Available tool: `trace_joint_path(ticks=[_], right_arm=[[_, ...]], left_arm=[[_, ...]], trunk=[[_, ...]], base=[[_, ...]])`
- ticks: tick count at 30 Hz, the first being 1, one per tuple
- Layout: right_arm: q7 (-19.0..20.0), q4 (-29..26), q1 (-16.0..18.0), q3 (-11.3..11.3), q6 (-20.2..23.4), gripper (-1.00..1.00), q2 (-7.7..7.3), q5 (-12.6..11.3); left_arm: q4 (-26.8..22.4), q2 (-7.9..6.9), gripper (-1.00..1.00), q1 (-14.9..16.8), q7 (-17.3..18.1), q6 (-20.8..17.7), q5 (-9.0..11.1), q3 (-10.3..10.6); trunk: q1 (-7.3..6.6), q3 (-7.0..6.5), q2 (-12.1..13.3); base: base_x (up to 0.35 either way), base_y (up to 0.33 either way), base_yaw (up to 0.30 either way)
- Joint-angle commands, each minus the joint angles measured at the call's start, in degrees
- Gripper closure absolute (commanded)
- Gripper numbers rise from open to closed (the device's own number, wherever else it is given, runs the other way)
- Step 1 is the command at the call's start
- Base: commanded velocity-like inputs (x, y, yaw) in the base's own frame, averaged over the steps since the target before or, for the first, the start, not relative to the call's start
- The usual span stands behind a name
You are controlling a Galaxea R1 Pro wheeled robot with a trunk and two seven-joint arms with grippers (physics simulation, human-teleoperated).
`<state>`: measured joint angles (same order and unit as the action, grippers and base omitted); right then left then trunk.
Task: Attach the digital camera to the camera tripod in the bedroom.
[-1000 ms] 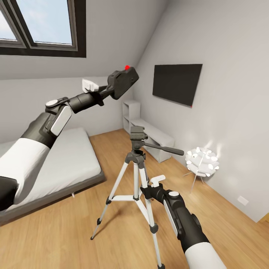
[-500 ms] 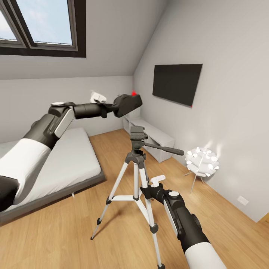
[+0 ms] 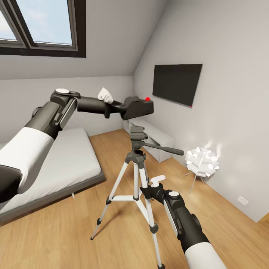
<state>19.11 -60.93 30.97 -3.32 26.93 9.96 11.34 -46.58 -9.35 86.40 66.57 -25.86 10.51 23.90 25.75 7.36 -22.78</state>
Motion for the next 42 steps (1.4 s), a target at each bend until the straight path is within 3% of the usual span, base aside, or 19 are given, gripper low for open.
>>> trace_joint_path(ticks=[1,9,11,16,17,19,34,42], right_arm=[[0.41,-0.10,0.06,0.07,0.23,1.00,0.04,0.35],[0.41,-0.08,0.06,0.07,0.25,1.00,0.04,0.35],[0.41,-0.07,0.06,0.07,0.27,1.00,0.04,0.35],[0.41,-0.07,0.06,0.07,0.30,1.00,0.04,0.35],[0.45,-0.08,0.06,0.07,0.39,1.00,0.04,0.35],[0.43,-0.08,0.06,0.07,0.35,1.00,0.04,0.35],[0.46,-0.07,0.06,0.07,0.24,1.00,0.04,0.31],[0.49,-0.07,0.06,0.07,0.23,1.00,0.04,0.27]], left_arm=[[0.03,-0.07,1.00,0.12,0.33,0.65,0.40,0.16],[0.09,-0.27,1.00,0.17,2.09,2.40,0.61,-0.05],[0.25,-0.51,1.00,0.17,5.95,2.68,0.58,-0.08],[0.40,-0.63,1.00,0.17,7.68,3.61,0.78,-0.08],[3.76,-0.41,1.00,0.17,10.28,5.80,1.78,-0.15],[5.85,-0.35,1.00,0.17,11.83,6.29,1.92,-0.05],[6.08,-0.69,1.00,0.17,12.65,6.78,1.89,0.09],[6.73,-1.04,1.00,0.17,13.93,10.94,1.96,-0.29]], trunk=[[0.04,0.13,-0.14],[0.04,0.13,-0.14],[0.04,0.13,-0.14],[0.04,0.13,-0.14],[0.04,0.13,-0.14],[0.04,0.13,-0.14],[0.04,0.13,-0.14],[0.04,0.13,-0.14]], base=[[0.000,0.000,0.000],[0.000,0.000,0.000],[0.000,0.000,0.000],[0.000,0.000,0.000],[0.000,0.000,0.000],[0.000,0.000,0.000],[0.000,0.000,0.000],[0.000,0.000,0.000]])
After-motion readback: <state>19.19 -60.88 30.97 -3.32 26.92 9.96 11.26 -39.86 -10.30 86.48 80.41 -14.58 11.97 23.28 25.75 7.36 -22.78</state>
